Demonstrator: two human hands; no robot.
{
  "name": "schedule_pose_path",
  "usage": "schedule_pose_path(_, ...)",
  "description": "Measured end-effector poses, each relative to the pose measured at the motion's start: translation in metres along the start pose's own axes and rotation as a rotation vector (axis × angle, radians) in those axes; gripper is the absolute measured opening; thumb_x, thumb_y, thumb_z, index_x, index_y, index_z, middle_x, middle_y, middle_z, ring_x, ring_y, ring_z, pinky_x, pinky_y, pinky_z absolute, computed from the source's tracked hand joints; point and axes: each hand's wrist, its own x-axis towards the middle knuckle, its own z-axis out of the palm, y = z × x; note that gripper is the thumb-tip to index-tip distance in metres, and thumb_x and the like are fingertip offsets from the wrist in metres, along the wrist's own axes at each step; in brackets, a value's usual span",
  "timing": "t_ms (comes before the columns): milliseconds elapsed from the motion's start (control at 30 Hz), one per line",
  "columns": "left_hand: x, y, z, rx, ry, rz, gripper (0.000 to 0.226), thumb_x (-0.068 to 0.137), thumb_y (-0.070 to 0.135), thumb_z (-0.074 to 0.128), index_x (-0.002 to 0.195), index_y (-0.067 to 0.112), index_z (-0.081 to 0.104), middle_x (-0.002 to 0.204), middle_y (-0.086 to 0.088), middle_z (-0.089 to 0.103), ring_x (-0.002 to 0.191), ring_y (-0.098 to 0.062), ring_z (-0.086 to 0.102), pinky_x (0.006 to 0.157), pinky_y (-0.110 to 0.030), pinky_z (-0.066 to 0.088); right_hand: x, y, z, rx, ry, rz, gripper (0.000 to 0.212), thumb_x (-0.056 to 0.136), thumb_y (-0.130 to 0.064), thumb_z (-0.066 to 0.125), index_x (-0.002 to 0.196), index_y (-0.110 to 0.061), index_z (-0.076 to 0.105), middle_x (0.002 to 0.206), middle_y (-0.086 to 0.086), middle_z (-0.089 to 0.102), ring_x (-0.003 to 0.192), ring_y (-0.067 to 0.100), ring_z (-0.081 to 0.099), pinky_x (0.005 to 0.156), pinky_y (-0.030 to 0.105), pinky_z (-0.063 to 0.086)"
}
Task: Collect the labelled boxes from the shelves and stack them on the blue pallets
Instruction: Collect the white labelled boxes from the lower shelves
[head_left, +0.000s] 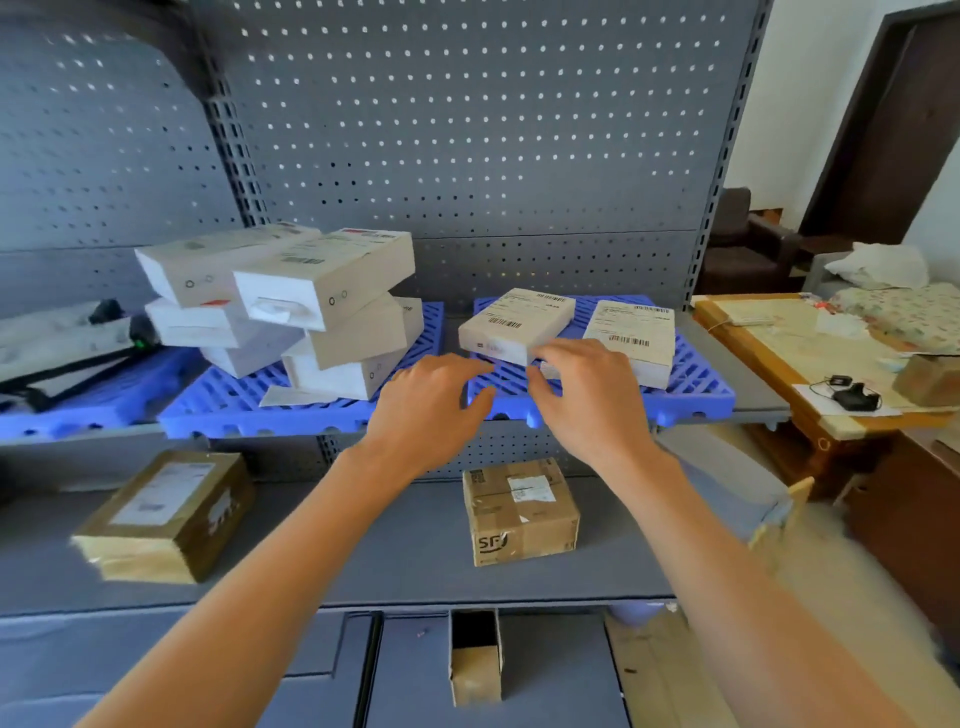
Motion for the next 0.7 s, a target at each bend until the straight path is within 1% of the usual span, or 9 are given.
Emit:
schedule_pose_path(67, -0.016, -0.012, -0.012, -0.010, 0.028, -0.014, 0.035, 0.099, 0.039, 0.058, 0.132, 0.031, 0.063, 0.125, 0.005, 0.067, 0.111, -0.020, 0.062, 0.087, -0.039, 0.053, -0.005, -0.021, 0.003, 0.055, -0.016, -0.024, 0.023, 0.095, -0.024, 0.064, 0.112, -0.013, 0.073, 0.107, 0.003, 0.074, 0.099, 0.029, 0.065, 0.083, 0.045, 0.052)
schedule_pose_path(100, -0.025, -0.019, -0.018, -0.014, 0.040, -0.021, 0.035, 0.099, 0.039, 0.057, 0.132, 0.030, 0.064, 0.127, 0.005, 0.067, 0.115, -0.021, 0.061, 0.091, -0.041, 0.053, -0.008, -0.033, 0.005, 0.079, -0.035, -0.034, 0.023, 0.095, -0.024, 0.063, 0.112, -0.013, 0.073, 0.109, 0.004, 0.074, 0.101, 0.029, 0.065, 0.084, 0.045, 0.053)
schedule_pose_path(200, -0.061, -0.042, -0.035, -0.027, 0.045, -0.062, 0.036, 0.099, 0.039, 0.056, 0.134, 0.031, 0.062, 0.134, 0.006, 0.064, 0.123, -0.019, 0.057, 0.099, -0.042, 0.049, -0.021, -0.068, 0.014, 0.162, -0.092, -0.033, 0.025, 0.097, -0.025, 0.060, 0.117, -0.013, 0.071, 0.118, 0.002, 0.071, 0.112, 0.026, 0.061, 0.089, 0.041, 0.050)
schedule_pose_path(300, -0.107, -0.064, -0.053, -0.028, 0.061, -0.052, 0.034, 0.099, 0.041, 0.055, 0.131, 0.034, 0.064, 0.130, 0.009, 0.066, 0.118, -0.017, 0.061, 0.095, -0.042, 0.052, -0.037, -0.108, 0.026, 0.221, -0.133, -0.033, 0.028, 0.099, -0.027, 0.058, 0.122, -0.015, 0.069, 0.124, 0.000, 0.068, 0.120, 0.022, 0.057, 0.095, 0.039, 0.047)
schedule_pose_path(400, -0.149, -0.091, -0.080, -0.015, 0.093, -0.064, 0.034, 0.098, 0.039, 0.057, 0.130, 0.030, 0.066, 0.121, 0.008, 0.070, 0.110, -0.018, 0.064, 0.091, -0.043, 0.054, -0.054, -0.153, 0.041, 0.226, -0.211, -0.054, 0.032, 0.100, -0.033, 0.055, 0.128, -0.020, 0.066, 0.131, -0.004, 0.065, 0.127, 0.018, 0.054, 0.101, 0.038, 0.047)
schedule_pose_path(433, -0.164, -0.102, -0.090, 0.005, 0.096, -0.082, 0.035, 0.098, 0.039, 0.057, 0.131, 0.029, 0.065, 0.121, 0.007, 0.070, 0.112, -0.018, 0.063, 0.092, -0.043, 0.053, -0.060, -0.170, 0.045, 0.228, -0.242, -0.065, 0.033, 0.101, -0.034, 0.054, 0.129, -0.022, 0.065, 0.134, -0.005, 0.063, 0.130, 0.017, 0.052, 0.103, 0.038, 0.045)
schedule_pose_path(533, -0.210, -0.143, -0.120, 0.069, 0.041, -0.177, 0.039, 0.100, 0.043, 0.053, 0.136, 0.031, 0.060, 0.131, 0.007, 0.065, 0.123, -0.019, 0.056, 0.096, -0.043, 0.050, -0.079, -0.227, 0.054, 0.242, -0.319, -0.119, 0.036, 0.102, -0.034, 0.053, 0.135, -0.023, 0.062, 0.139, -0.006, 0.060, 0.134, 0.016, 0.048, 0.107, 0.034, 0.040)
schedule_pose_path(633, -0.258, -0.187, -0.152, 0.140, -0.019, -0.285, 0.041, 0.100, 0.046, 0.050, 0.138, 0.034, 0.056, 0.137, 0.007, 0.061, 0.126, -0.022, 0.055, 0.098, -0.042, 0.049, -0.099, -0.289, 0.065, 0.249, -0.358, -0.200, 0.035, 0.101, -0.033, 0.053, 0.134, -0.023, 0.062, 0.137, -0.007, 0.061, 0.130, 0.016, 0.051, 0.103, 0.035, 0.045)
schedule_pose_path(700, -0.291, -0.215, -0.175, 0.174, -0.038, -0.358, 0.040, 0.100, 0.046, 0.050, 0.137, 0.034, 0.057, 0.138, 0.006, 0.061, 0.125, -0.024, 0.056, 0.097, -0.041, 0.048, -0.112, -0.331, 0.074, 0.266, -0.375, -0.245, 0.034, 0.101, -0.032, 0.054, 0.133, -0.023, 0.063, 0.134, -0.006, 0.063, 0.127, 0.016, 0.053, 0.101, 0.034, 0.044)
